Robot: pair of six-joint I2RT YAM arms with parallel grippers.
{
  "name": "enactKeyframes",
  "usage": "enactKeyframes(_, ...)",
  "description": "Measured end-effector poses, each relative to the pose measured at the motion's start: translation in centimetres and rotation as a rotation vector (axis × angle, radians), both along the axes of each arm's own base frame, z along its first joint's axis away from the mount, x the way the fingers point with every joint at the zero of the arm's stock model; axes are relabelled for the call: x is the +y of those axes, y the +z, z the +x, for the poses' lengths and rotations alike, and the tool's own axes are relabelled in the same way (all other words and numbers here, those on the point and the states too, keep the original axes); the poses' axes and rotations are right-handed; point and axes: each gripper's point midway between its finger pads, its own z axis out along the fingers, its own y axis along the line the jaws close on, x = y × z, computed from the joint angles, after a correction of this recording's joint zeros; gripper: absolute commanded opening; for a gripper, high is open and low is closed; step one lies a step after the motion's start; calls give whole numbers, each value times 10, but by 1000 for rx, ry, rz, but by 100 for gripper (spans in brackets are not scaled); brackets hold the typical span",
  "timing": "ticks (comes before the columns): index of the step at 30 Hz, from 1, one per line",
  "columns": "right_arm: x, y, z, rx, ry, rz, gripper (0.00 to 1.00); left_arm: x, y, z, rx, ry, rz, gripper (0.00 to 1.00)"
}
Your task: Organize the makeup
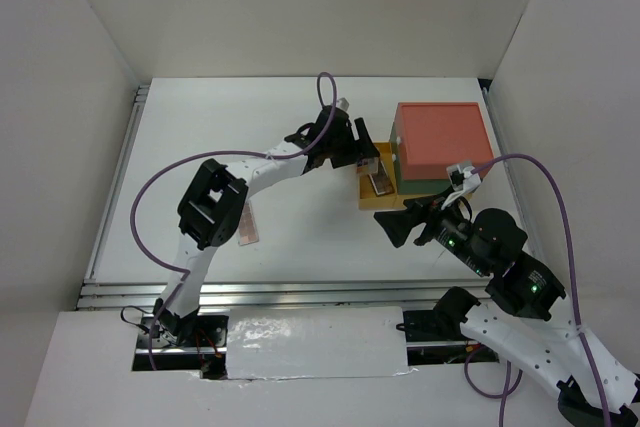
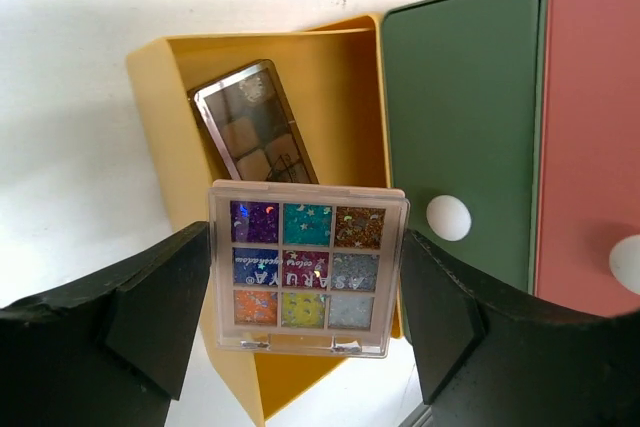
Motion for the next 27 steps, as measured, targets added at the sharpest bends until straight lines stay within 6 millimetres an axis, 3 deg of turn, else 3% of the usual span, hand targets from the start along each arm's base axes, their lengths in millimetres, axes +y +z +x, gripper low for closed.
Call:
enactKeyframes(2, 0, 0, 0, 0, 0, 0, 100, -2, 2, -1, -2, -7, -9, 87)
enactKeyframes(5, 0, 0, 0, 0, 0, 0, 100, -4, 3, -2, -2, -14, -14, 81)
enactKeyframes(15, 0, 0, 0, 0, 0, 0, 100, -10, 9, -2, -9, -25, -32, 84)
enactKeyframes(21, 0, 0, 0, 0, 0, 0, 100, -17, 16, -4, -3, -31, -46, 99)
enactKeyframes(27, 0, 0, 0, 0, 0, 1, 100, -20, 21, -4, -9, -34, -60, 99)
